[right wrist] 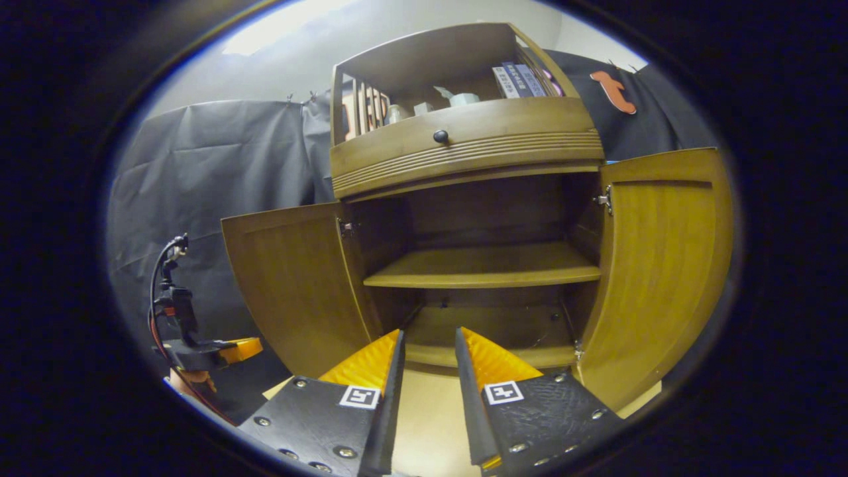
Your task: Open the right door of the double-door shoe cabinet with the right hand, and open the left door with the left hand.
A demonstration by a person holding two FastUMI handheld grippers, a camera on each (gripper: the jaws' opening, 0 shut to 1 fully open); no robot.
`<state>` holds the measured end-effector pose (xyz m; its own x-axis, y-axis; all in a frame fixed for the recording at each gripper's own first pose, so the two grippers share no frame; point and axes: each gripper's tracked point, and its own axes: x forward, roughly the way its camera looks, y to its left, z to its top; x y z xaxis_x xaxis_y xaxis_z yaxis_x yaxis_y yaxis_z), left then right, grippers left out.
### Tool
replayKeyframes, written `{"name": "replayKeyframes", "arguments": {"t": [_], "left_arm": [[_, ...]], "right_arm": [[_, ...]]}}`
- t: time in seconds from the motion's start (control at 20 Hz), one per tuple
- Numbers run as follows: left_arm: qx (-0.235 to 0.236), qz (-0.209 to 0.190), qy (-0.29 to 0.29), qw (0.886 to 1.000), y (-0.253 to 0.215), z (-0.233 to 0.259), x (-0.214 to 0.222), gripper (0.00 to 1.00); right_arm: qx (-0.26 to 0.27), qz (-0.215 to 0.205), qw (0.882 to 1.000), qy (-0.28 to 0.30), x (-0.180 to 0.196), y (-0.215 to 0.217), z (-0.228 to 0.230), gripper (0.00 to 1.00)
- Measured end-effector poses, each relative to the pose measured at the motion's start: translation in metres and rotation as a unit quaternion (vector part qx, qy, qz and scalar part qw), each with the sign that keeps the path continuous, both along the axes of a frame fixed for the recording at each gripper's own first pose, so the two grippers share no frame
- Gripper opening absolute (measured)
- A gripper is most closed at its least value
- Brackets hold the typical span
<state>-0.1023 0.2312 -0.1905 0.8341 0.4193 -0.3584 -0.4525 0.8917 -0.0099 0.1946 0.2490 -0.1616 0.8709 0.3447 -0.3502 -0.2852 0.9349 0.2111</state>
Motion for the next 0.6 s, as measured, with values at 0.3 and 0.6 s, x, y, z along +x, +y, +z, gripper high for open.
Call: {"name": "replayKeyframes", "arguments": {"t": [0.3, 0.6], "left_arm": [[0.012, -0.024, -0.015, 1.000, -0.017, 0.020, 0.005, 0.01], [0.020, -0.057, -0.040, 0.997, -0.042, 0.045, 0.018, 0.01]], "right_arm": [[-0.004, -0.005, 1.000, 0.002, -0.004, -0.002, 0.000, 0.43], [-0.008, -0.022, 1.000, 0.004, -0.006, -0.014, -0.001, 0.43]]}}
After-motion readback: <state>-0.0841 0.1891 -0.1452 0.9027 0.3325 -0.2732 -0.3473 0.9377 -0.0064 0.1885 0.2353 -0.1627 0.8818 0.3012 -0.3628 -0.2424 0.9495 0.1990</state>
